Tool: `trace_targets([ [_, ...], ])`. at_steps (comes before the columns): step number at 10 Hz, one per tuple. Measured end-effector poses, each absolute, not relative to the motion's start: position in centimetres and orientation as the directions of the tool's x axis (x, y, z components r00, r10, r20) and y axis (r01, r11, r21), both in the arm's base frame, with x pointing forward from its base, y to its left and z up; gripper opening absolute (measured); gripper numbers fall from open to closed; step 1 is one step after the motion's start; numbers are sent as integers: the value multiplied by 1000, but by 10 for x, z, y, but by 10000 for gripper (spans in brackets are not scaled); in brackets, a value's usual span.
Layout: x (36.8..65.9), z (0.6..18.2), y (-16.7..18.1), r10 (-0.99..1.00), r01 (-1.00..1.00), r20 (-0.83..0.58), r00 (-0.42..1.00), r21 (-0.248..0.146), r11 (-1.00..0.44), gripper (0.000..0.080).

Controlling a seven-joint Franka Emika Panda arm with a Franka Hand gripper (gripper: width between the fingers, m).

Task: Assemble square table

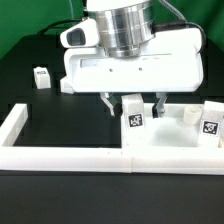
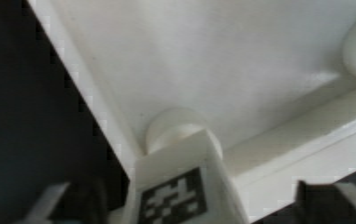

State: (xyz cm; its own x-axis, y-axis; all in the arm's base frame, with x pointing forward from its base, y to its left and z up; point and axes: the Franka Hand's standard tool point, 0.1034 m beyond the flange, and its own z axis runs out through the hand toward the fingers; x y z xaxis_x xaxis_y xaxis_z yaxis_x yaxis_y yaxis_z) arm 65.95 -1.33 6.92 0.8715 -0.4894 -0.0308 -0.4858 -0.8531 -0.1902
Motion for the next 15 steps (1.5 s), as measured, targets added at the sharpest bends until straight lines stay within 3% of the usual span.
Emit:
trace_targets([
  [1, 659, 69, -13, -553, -551, -48, 832, -186, -813, 391],
  [2, 656, 68, -12, -595, -597, -70, 801, -179, -782, 288],
  [5, 656, 67, -7, -759, -765, -112, 642, -159, -624, 288],
  [8, 663, 66, 3, -951, -971, -204, 233, -92, -219, 288],
  [10, 667, 66, 4, -968, -997, -250, -32, -60, 48, 288],
  [11, 668, 66, 4, -965, -994, -252, -78, -54, 94, 288],
  [12, 668, 66, 4, -967, -996, -251, -47, -61, 64, 288],
  [13, 667, 65, 3, -969, -996, -243, 46, -83, -27, 378],
  [14, 666, 64, 3, -958, -983, -231, 170, -110, -148, 558],
  [15, 662, 66, 4, -887, -908, -194, 419, -125, -401, 621],
])
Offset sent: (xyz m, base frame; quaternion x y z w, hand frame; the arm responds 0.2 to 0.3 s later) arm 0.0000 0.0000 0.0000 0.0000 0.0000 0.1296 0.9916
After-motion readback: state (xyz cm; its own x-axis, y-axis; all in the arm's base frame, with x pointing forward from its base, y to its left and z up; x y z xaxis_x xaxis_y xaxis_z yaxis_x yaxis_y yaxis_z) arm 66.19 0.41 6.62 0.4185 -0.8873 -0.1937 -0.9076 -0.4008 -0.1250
